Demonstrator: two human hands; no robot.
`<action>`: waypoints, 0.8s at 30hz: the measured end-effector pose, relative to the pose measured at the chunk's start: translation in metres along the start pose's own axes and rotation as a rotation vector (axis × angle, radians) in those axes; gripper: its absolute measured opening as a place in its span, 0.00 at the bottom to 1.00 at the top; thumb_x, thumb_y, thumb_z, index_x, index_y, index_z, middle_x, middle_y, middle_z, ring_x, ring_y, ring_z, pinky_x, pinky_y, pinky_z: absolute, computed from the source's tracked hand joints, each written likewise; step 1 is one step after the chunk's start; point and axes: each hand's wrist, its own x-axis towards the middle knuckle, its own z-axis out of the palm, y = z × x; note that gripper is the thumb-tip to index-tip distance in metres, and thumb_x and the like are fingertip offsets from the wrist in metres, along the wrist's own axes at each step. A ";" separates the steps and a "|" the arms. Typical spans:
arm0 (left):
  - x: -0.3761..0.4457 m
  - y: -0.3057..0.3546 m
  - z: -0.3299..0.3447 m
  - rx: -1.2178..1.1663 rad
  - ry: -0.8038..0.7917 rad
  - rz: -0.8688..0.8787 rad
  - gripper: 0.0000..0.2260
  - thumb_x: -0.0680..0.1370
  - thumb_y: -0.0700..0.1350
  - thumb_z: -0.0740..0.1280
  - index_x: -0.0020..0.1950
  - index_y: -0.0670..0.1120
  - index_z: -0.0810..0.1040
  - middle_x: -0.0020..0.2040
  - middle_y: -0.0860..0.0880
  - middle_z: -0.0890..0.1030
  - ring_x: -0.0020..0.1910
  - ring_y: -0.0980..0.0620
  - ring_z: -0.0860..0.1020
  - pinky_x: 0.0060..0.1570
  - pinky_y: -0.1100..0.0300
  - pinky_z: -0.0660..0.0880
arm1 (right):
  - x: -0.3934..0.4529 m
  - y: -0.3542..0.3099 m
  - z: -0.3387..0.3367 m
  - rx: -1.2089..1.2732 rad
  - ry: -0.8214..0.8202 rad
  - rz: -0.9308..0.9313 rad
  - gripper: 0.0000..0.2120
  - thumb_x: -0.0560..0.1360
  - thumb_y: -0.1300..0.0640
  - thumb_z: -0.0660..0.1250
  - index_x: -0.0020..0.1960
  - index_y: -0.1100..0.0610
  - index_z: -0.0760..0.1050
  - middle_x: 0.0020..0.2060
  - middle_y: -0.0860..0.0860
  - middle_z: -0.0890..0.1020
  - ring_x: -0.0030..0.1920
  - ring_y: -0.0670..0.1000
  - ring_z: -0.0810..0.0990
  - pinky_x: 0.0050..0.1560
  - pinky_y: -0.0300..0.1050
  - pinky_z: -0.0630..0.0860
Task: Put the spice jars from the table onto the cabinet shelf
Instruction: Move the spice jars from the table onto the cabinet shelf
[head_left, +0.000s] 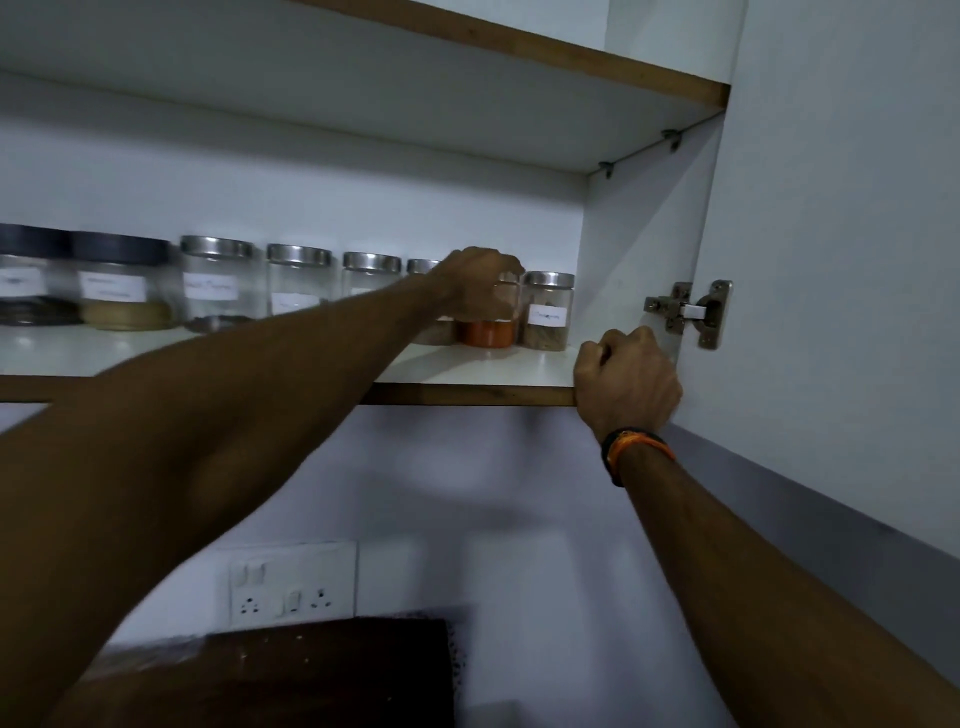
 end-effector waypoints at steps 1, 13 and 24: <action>-0.013 -0.002 -0.003 -0.012 0.000 -0.011 0.24 0.78 0.50 0.70 0.72 0.45 0.71 0.67 0.43 0.76 0.65 0.44 0.74 0.63 0.47 0.74 | -0.001 -0.003 -0.003 -0.018 -0.031 -0.008 0.16 0.76 0.52 0.58 0.42 0.61 0.79 0.40 0.55 0.73 0.39 0.56 0.75 0.35 0.44 0.67; -0.120 0.002 -0.041 -0.089 -0.003 0.019 0.20 0.78 0.48 0.71 0.67 0.44 0.76 0.65 0.44 0.77 0.63 0.47 0.74 0.66 0.52 0.70 | -0.025 -0.069 -0.046 0.007 -0.287 -0.269 0.11 0.73 0.57 0.63 0.51 0.60 0.80 0.48 0.58 0.79 0.50 0.58 0.76 0.50 0.52 0.75; -0.245 -0.025 -0.088 0.136 -0.097 -0.157 0.26 0.79 0.54 0.67 0.75 0.46 0.69 0.73 0.45 0.71 0.71 0.45 0.69 0.68 0.52 0.67 | -0.059 -0.166 -0.068 0.275 -0.464 -0.419 0.17 0.72 0.60 0.64 0.59 0.59 0.81 0.56 0.58 0.80 0.57 0.58 0.77 0.54 0.51 0.77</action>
